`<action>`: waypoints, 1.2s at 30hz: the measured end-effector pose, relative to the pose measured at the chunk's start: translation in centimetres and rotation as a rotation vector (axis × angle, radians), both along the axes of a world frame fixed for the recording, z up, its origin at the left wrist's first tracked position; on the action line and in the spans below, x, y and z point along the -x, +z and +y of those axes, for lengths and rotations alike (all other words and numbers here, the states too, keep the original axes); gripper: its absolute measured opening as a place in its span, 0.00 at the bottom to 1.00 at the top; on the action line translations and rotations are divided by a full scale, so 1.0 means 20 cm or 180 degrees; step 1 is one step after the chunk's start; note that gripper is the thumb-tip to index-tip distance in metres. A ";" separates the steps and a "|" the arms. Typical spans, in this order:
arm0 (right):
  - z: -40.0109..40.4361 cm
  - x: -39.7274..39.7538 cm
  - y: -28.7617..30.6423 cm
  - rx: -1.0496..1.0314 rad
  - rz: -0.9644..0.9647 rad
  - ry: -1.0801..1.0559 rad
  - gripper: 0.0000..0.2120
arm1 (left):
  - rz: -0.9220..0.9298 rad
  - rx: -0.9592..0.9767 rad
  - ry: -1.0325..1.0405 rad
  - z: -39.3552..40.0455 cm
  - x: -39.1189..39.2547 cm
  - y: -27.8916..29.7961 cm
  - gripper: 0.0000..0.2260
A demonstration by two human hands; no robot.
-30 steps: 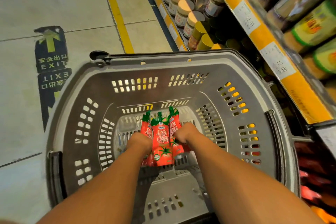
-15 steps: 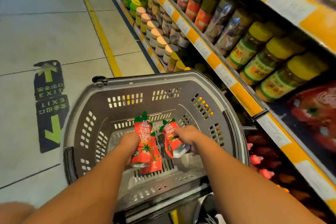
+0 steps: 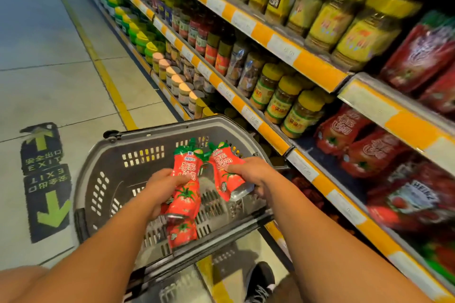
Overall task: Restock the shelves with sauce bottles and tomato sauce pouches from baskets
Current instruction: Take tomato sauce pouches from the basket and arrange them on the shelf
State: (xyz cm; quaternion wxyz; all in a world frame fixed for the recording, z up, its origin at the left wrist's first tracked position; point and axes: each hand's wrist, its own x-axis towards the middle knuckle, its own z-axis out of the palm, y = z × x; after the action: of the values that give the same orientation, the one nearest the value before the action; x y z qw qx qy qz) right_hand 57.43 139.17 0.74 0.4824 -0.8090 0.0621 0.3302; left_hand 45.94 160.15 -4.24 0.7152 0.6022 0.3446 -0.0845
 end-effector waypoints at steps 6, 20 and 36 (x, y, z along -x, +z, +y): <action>-0.24 0.07 0.19 -0.0194 -0.0340 -0.0314 0.16 | -0.0317 0.0010 -0.0190 -0.09 0.06 0.17 0.11; -0.85 0.24 0.34 -0.0654 -0.0925 -0.1367 0.09 | -0.0850 -0.0511 -0.0781 -0.55 -0.09 0.53 0.10; -1.07 0.11 0.35 -0.0264 -0.1429 -0.2422 0.16 | -0.1028 -0.1063 -0.1464 -1.12 -0.60 0.71 0.13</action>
State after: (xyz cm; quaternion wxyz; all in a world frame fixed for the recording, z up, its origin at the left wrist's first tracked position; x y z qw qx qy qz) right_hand 55.33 117.83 7.65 0.6031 -0.7602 0.2358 -0.0525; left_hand 57.89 137.67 9.92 0.6142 0.7788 0.0908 -0.0896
